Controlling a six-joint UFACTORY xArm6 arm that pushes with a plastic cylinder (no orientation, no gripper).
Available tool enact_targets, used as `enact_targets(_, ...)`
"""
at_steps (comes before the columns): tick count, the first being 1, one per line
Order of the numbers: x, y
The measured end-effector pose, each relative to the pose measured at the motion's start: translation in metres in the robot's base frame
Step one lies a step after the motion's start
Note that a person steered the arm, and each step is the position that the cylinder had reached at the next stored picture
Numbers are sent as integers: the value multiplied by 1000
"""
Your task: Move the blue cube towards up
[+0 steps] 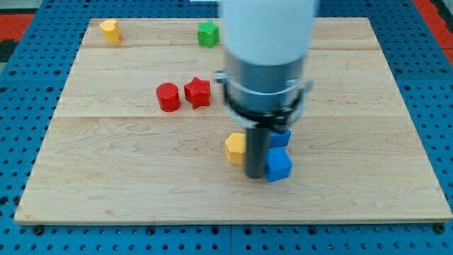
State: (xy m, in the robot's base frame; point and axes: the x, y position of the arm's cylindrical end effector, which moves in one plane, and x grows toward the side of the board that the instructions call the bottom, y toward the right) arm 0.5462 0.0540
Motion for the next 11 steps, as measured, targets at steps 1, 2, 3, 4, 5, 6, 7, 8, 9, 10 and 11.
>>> enact_targets(1,-1,40)
enact_targets(2,1,83)
enact_targets(3,-59,129)
enact_targets(4,-119,165)
enact_targets(5,-156,156)
enact_targets(6,-157,156)
enact_targets(7,-123,211)
enact_targets(8,-164,250)
enact_targets(9,-191,183)
enact_targets(10,-165,178)
enact_targets(11,-151,162)
